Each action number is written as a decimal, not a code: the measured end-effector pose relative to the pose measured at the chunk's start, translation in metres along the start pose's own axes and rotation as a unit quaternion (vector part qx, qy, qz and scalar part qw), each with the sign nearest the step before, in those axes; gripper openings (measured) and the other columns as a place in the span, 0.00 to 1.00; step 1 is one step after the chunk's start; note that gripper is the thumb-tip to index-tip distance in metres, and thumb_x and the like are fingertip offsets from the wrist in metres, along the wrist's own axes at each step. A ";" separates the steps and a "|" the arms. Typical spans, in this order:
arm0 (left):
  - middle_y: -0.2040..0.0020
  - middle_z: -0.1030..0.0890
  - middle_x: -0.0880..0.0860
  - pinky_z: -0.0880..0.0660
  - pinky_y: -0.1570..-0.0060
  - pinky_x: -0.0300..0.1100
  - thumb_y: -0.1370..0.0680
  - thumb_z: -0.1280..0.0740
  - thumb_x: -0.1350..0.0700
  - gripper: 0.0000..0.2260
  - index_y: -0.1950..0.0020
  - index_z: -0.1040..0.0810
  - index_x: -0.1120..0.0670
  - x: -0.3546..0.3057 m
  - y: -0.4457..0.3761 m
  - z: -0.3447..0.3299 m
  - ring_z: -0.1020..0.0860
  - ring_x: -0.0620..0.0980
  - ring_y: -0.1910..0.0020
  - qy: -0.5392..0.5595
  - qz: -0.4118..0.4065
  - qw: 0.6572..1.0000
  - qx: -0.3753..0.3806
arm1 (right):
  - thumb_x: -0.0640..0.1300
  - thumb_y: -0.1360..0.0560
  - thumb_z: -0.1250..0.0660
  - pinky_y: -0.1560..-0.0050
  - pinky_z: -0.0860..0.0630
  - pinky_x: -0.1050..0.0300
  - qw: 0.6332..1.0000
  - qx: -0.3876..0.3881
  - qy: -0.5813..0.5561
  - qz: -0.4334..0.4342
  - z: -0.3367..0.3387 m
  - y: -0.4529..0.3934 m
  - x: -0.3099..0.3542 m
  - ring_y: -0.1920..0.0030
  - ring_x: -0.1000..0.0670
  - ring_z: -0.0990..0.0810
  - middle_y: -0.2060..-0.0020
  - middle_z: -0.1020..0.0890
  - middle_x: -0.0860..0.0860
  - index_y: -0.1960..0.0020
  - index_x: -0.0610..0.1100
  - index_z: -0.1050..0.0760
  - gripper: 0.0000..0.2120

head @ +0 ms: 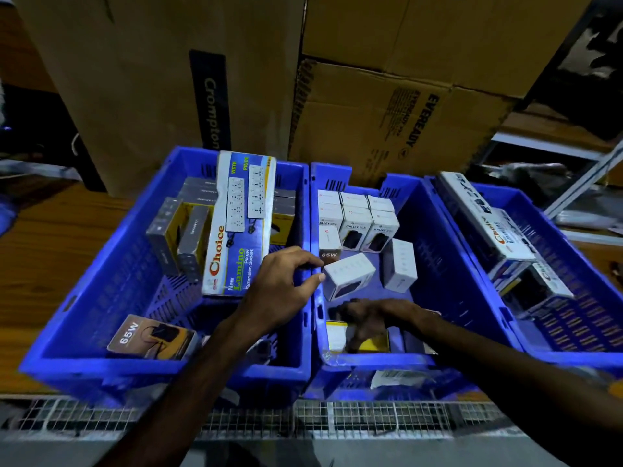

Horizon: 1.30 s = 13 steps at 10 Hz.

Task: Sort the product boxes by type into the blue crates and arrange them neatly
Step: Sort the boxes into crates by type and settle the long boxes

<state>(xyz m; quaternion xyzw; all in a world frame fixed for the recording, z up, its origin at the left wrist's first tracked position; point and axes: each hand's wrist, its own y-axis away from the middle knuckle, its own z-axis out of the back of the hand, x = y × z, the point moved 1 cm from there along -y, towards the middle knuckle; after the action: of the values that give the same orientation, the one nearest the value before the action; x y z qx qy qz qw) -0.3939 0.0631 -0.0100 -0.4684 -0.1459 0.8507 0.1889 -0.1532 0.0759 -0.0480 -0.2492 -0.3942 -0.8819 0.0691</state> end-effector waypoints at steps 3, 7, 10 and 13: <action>0.53 0.15 0.46 0.20 0.48 0.37 0.25 0.25 0.56 0.07 0.48 0.14 0.54 -0.002 0.001 0.004 0.16 0.41 0.53 0.052 0.027 0.998 -0.010 | 0.56 0.34 0.16 0.67 0.31 0.53 0.993 -0.083 -0.005 0.079 0.068 0.016 0.016 0.70 0.51 0.27 0.71 0.23 0.55 0.52 0.40 0.26 0.27; 0.53 0.14 0.48 0.21 0.55 0.33 0.22 0.26 0.63 0.05 0.49 0.14 0.56 -0.003 0.012 0.034 0.15 0.44 0.55 0.164 0.105 0.971 -0.140 | 0.55 0.25 0.25 0.54 0.23 0.47 0.831 -0.330 -0.400 0.201 0.099 0.062 0.062 0.56 0.40 0.19 0.60 0.19 0.43 0.52 0.44 0.26 0.16; 0.56 0.14 0.49 0.21 0.57 0.34 0.23 0.26 0.66 0.08 0.52 0.14 0.54 0.029 0.053 0.117 0.15 0.43 0.57 0.112 0.139 0.949 -0.258 | 0.54 0.28 0.21 0.67 0.29 0.53 0.866 -0.353 -0.270 0.230 0.055 0.029 0.164 0.70 0.51 0.24 0.69 0.24 0.48 0.59 0.44 0.29 0.20; 0.56 0.14 0.54 0.20 0.57 0.46 0.21 0.28 0.64 0.04 0.50 0.15 0.56 0.048 0.097 0.177 0.16 0.49 0.57 0.081 0.161 0.926 -0.333 | 0.74 0.37 0.28 0.58 0.21 0.48 0.930 -0.294 0.094 0.199 -0.008 -0.041 0.268 0.58 0.49 0.19 0.61 0.19 0.54 0.57 0.49 0.26 0.29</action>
<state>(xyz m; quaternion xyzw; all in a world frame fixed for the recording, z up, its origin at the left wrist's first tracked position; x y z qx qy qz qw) -0.5863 -0.0135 0.0055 -0.5887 -0.3275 0.7314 -0.1059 -0.4013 0.1179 0.0528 -0.2481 -0.0510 -0.9457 0.2035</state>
